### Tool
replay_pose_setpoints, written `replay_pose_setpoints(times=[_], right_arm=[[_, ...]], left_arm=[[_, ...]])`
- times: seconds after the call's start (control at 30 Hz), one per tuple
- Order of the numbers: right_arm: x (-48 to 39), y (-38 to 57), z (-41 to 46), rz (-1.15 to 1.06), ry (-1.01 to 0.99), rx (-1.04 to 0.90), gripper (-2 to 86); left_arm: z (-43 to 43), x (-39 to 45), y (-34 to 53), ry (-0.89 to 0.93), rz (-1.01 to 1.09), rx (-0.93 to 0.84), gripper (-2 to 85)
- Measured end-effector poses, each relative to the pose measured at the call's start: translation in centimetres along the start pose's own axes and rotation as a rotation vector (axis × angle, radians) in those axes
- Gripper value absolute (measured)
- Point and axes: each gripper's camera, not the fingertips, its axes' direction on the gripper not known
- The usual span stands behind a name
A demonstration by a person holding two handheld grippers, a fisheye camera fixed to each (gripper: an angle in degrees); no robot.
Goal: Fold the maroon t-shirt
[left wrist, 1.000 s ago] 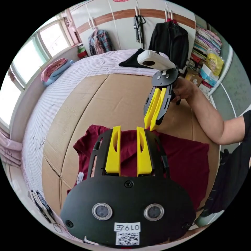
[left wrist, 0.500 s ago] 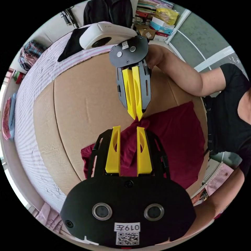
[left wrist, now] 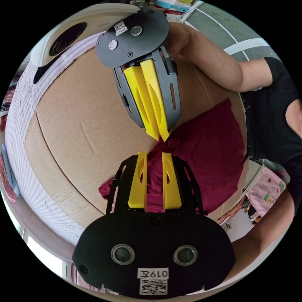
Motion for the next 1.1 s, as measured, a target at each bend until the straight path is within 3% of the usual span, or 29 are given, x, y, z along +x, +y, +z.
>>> replay_pose_setpoints(times=[0.6, 0.87, 1.1], right_arm=[[-1.5, 0.2, 0.7, -0.008, 0.002, 0.006, 2.3], [-2.8, 0.4, 0.2, -0.041, 0.055, 0.040, 9.8], [-2.7, -0.7, 0.4, -0.015, 0.052, 0.011, 10.2]], left_arm=[[-3.1, -9.6, -5.4, 0.110, 0.053, -0.062, 1.9], [-4.6, -11.3, -5.2, 0.050, 0.042, -0.009, 1.3], [-5.9, -12.8, -4.7, 0.041, 0.038, 0.003, 0.9]])
